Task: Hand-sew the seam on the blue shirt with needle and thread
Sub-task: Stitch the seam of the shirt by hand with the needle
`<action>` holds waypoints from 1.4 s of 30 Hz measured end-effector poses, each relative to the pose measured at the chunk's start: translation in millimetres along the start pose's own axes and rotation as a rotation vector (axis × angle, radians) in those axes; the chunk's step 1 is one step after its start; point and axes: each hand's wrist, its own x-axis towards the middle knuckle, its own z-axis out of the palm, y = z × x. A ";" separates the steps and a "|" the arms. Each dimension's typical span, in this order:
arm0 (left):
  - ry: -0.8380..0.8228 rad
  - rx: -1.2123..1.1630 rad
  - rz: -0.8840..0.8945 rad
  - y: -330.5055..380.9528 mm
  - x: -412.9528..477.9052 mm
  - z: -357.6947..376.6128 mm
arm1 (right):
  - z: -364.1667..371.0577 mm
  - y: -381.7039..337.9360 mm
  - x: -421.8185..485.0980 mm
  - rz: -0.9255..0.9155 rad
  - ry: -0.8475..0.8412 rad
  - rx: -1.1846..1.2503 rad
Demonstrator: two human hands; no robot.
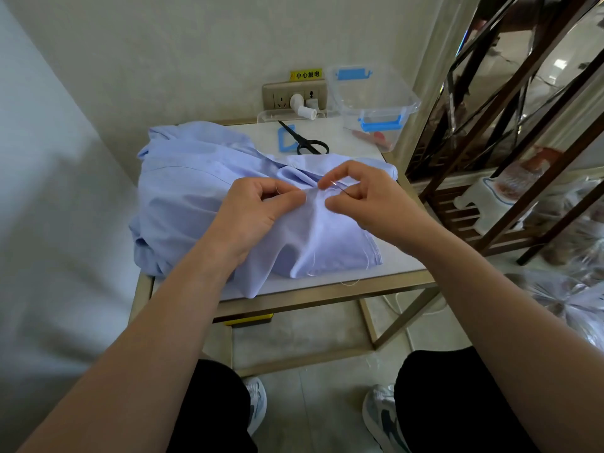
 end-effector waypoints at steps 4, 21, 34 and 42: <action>-0.037 0.023 0.011 0.6 -2.3 1.7 | 5.3 1.8 2.6 0.005 -0.006 0.011; -0.046 0.045 0.018 5.1 -4.3 -7.3 | -4.0 1.9 5.4 0.091 0.004 0.190; -0.045 0.015 0.008 4.7 -4.3 -5.4 | -8.1 10.1 -7.7 -0.162 -0.029 -0.024; -0.055 0.019 0.025 4.1 -5.1 -5.3 | -7.4 8.9 -9.3 -0.159 -0.060 -0.005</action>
